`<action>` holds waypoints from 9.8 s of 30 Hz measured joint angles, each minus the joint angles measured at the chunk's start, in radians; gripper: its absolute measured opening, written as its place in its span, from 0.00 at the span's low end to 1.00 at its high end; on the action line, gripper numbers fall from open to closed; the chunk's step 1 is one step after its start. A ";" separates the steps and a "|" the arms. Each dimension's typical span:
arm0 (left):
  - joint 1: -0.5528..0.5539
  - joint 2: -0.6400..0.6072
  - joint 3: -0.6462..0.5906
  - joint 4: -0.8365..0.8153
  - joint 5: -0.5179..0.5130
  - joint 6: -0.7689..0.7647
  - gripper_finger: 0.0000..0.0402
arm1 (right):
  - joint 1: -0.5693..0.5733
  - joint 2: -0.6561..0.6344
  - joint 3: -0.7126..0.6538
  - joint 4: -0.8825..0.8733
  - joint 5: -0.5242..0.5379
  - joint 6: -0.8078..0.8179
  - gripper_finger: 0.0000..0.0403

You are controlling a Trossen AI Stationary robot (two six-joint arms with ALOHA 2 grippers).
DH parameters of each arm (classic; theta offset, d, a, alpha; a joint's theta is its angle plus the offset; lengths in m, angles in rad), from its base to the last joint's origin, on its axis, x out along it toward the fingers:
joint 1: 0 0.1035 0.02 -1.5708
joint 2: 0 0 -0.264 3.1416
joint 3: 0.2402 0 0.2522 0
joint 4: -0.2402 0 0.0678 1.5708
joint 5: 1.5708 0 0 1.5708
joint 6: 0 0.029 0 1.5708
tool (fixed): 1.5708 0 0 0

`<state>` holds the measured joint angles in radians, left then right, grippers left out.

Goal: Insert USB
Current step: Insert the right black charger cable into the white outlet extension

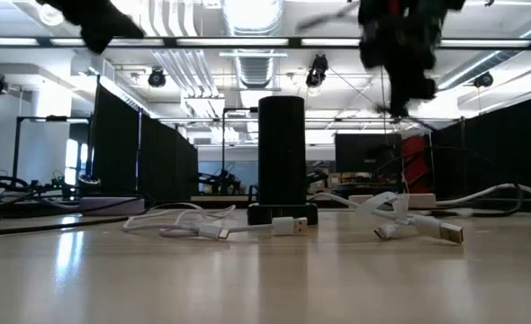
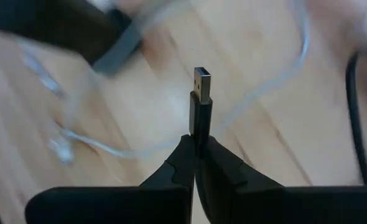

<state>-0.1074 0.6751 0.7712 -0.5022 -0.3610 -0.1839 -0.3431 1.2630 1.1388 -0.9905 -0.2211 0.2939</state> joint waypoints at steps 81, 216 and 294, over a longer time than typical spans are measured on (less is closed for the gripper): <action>0.322 0.838 0.749 -0.266 0.605 0.151 0.32 | 0.210 0.381 0.586 -0.010 0.143 -0.383 0.00; 0.306 0.736 0.750 0.527 0.703 0.230 0.00 | 0.346 0.028 0.390 0.770 0.355 -0.425 0.35; 0.300 0.598 0.614 -0.478 0.440 0.096 0.32 | -0.262 0.536 0.848 -0.581 0.045 -0.120 0.04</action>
<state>0.1925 1.2736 1.3855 -0.9803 0.0792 -0.0879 -0.6049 1.7993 1.9873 -1.5719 -0.1761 0.1742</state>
